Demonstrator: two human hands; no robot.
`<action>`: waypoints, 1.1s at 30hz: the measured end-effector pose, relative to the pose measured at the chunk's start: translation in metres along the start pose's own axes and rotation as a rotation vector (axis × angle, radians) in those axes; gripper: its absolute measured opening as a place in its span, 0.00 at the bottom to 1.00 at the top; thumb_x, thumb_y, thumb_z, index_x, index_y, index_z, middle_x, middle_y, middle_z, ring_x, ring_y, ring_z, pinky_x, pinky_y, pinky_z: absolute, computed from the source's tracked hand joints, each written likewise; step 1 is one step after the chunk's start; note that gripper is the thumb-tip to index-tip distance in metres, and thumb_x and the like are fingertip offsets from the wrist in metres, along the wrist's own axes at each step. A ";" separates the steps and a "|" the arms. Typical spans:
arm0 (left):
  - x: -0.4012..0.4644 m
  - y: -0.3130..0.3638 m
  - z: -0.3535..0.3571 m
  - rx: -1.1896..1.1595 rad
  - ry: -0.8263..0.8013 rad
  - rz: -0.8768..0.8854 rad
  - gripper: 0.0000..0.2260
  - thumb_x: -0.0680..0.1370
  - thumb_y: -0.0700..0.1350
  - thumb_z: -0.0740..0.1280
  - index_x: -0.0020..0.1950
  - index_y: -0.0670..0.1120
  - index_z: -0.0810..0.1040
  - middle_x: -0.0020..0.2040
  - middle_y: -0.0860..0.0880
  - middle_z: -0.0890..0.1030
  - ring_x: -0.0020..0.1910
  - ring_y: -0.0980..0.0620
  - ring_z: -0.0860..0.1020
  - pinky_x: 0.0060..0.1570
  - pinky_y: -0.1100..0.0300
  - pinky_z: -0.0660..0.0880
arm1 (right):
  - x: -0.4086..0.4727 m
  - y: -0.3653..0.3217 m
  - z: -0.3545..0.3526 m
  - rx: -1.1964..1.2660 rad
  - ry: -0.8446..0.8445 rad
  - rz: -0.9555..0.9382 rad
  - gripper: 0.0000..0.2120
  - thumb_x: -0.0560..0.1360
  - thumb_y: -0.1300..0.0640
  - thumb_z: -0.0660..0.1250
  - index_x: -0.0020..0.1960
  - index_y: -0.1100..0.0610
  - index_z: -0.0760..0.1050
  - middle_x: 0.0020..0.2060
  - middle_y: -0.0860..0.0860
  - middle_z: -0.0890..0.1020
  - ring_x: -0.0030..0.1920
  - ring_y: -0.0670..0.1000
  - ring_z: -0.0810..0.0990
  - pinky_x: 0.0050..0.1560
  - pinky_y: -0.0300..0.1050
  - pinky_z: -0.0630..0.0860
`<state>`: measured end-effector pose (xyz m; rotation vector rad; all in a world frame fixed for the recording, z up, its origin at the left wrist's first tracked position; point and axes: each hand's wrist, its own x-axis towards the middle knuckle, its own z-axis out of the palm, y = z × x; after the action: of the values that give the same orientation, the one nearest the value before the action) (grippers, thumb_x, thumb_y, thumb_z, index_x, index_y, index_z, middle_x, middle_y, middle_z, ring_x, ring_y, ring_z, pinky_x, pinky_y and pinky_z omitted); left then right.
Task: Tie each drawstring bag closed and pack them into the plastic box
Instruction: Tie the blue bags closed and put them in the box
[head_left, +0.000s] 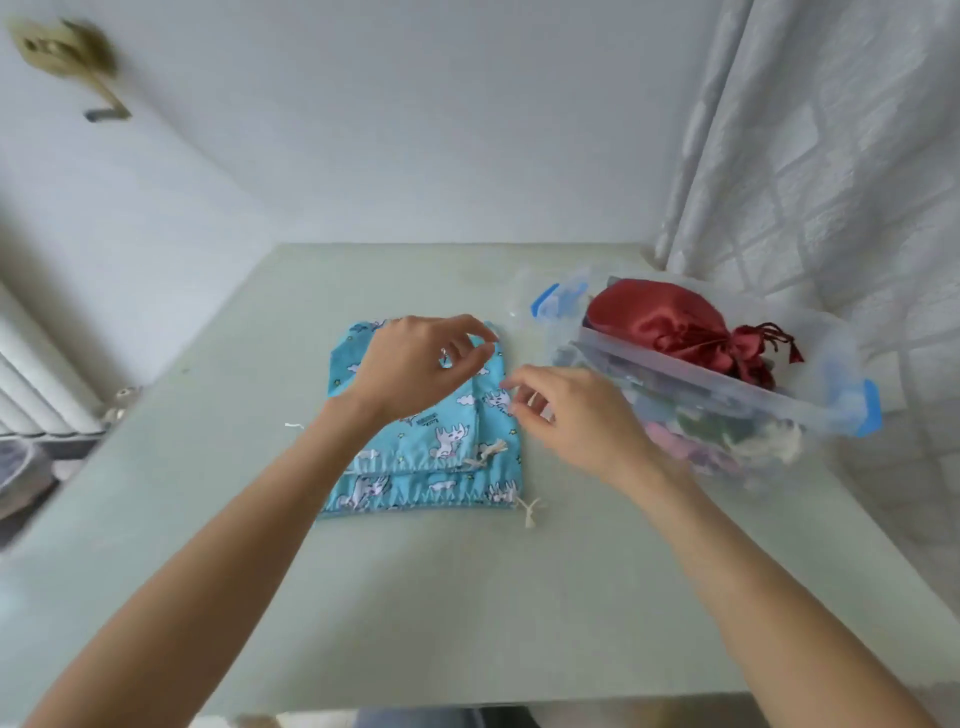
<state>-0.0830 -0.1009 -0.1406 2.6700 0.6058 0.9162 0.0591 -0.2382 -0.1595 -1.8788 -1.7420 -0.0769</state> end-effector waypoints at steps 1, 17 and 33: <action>-0.014 -0.009 -0.001 0.014 -0.065 -0.036 0.15 0.74 0.61 0.60 0.51 0.55 0.80 0.36 0.61 0.80 0.37 0.63 0.77 0.42 0.58 0.77 | -0.003 -0.002 0.015 0.010 -0.072 0.022 0.08 0.74 0.53 0.66 0.53 0.50 0.78 0.39 0.43 0.81 0.38 0.47 0.79 0.41 0.45 0.76; -0.139 -0.107 -0.023 -0.003 -0.218 -0.472 0.08 0.73 0.46 0.71 0.52 0.50 0.79 0.39 0.58 0.78 0.39 0.58 0.76 0.39 0.67 0.69 | 0.005 -0.008 0.065 0.169 -0.099 0.230 0.09 0.74 0.51 0.69 0.48 0.56 0.80 0.41 0.48 0.82 0.41 0.45 0.78 0.42 0.40 0.71; -0.113 -0.094 -0.022 -0.731 0.393 -0.633 0.05 0.81 0.43 0.58 0.47 0.44 0.69 0.56 0.48 0.80 0.51 0.50 0.82 0.50 0.61 0.77 | -0.002 0.008 0.061 0.303 0.074 0.399 0.14 0.76 0.48 0.63 0.41 0.59 0.75 0.32 0.47 0.76 0.33 0.46 0.73 0.34 0.36 0.66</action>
<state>-0.2058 -0.0678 -0.2172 1.5298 0.9050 1.1665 0.0463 -0.2131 -0.2144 -1.9254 -1.2229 0.2527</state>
